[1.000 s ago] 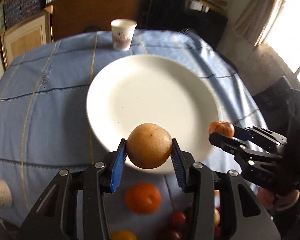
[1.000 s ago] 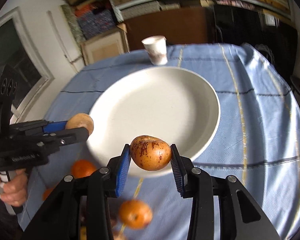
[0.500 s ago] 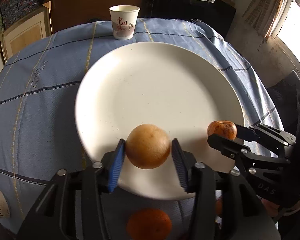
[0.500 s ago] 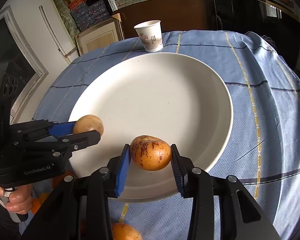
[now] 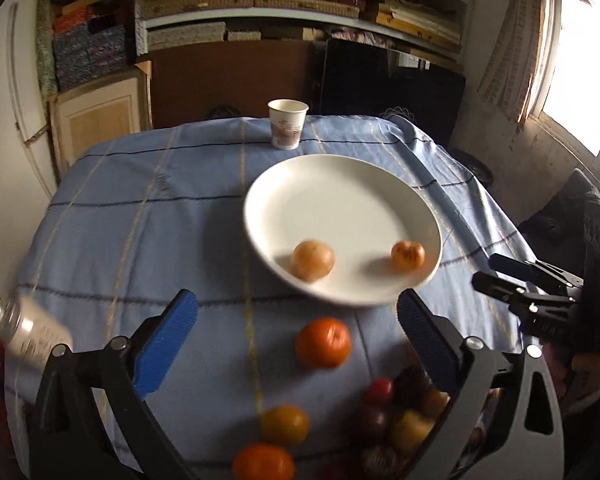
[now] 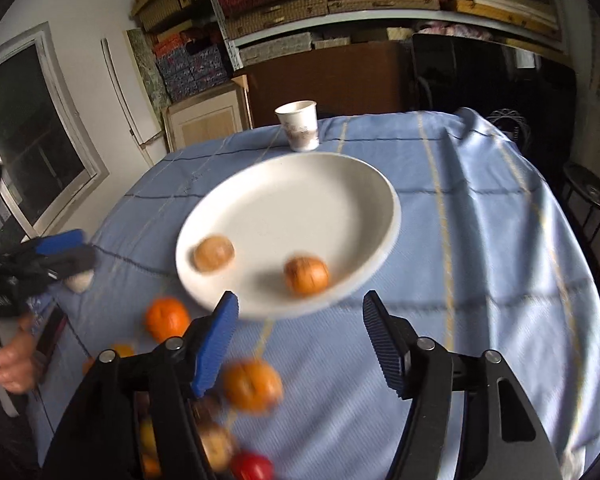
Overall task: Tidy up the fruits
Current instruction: 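Grasp a round brown fruit with the right tool while the left tool grasps an orange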
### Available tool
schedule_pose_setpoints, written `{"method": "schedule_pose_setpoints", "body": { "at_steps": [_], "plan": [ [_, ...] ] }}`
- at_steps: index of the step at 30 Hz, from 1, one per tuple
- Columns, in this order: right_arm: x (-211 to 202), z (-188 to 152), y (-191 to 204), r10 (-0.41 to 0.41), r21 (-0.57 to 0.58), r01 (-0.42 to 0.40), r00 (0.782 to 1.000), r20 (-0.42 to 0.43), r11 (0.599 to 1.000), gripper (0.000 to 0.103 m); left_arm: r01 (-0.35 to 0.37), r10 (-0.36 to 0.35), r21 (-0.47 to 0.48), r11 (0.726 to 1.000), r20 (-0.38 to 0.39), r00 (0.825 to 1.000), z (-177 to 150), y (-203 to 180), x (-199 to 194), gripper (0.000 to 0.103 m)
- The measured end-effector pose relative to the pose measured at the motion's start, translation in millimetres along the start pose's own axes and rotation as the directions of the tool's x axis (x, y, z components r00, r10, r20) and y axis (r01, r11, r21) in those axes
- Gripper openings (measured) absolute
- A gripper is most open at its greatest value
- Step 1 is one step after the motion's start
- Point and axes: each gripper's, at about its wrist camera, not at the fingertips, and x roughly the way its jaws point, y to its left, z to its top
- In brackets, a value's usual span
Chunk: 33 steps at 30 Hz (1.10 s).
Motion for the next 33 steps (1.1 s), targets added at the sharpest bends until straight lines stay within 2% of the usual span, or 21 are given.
{"method": "schedule_pose_setpoints", "body": {
  "at_steps": [3, 7, 10, 12, 17, 20, 24, 26, 29, 33],
  "plan": [
    [-19, -38, -19, -0.033, 0.039, 0.033, 0.999, 0.007, 0.999, 0.066, 0.010, -0.009, -0.025, 1.000, 0.024, 1.000, -41, 13, -22, 0.098],
    [-38, -78, -42, -0.077, 0.143, 0.074, 0.997, 0.012, 0.987, 0.066, 0.001, -0.001, -0.080, 0.997, 0.005, 1.000, -90, 32, -30, 0.098],
    [-50, -93, -44, -0.062, 0.181, 0.056, 0.998, 0.032, 0.982, 0.065, 0.025, -0.028, -0.130, 0.991, -0.022, 0.999, -115, 46, -30, 0.098],
    [-53, -100, -38, -0.033, 0.166, 0.027, 0.999, 0.029, 0.986, 0.063, 0.039, -0.043, -0.138, 0.990, -0.027, 0.999, -128, 51, -33, 0.098],
    [-50, -116, -11, -0.044, 0.045, 0.046, 0.998, -0.035, 0.998, 0.046, 0.009, -0.010, -0.088, 0.996, -0.013, 1.000, -143, 48, -39, 0.098],
    [-50, -122, -2, -0.024, 0.021, 0.025, 0.998, -0.065, 0.999, 0.044, 0.019, -0.021, -0.060, 0.998, -0.027, 0.999, -148, 43, -34, 0.098],
    [-50, -122, 11, -0.047, -0.033, 0.044, 0.996, -0.074, 0.998, 0.043, -0.005, 0.005, -0.010, 1.000, -0.041, 0.999, -151, 34, -31, 0.098],
    [-46, -122, 12, -0.059, -0.042, 0.055, 0.995, -0.087, 0.998, 0.039, 0.003, -0.003, 0.002, 1.000, -0.039, 0.999, -152, 31, -32, 0.098],
    [-40, -119, 10, -0.074, -0.039, 0.070, 0.992, -0.103, 0.997, 0.035, 0.005, -0.006, -0.013, 1.000, -0.049, 0.999, -151, 33, -30, 0.098],
    [-32, -118, 7, -0.051, -0.028, 0.048, 0.991, -0.121, 0.998, 0.032, 0.005, -0.008, -0.048, 0.999, -0.057, 0.998, -151, 39, -28, 0.098]
  ]
}}
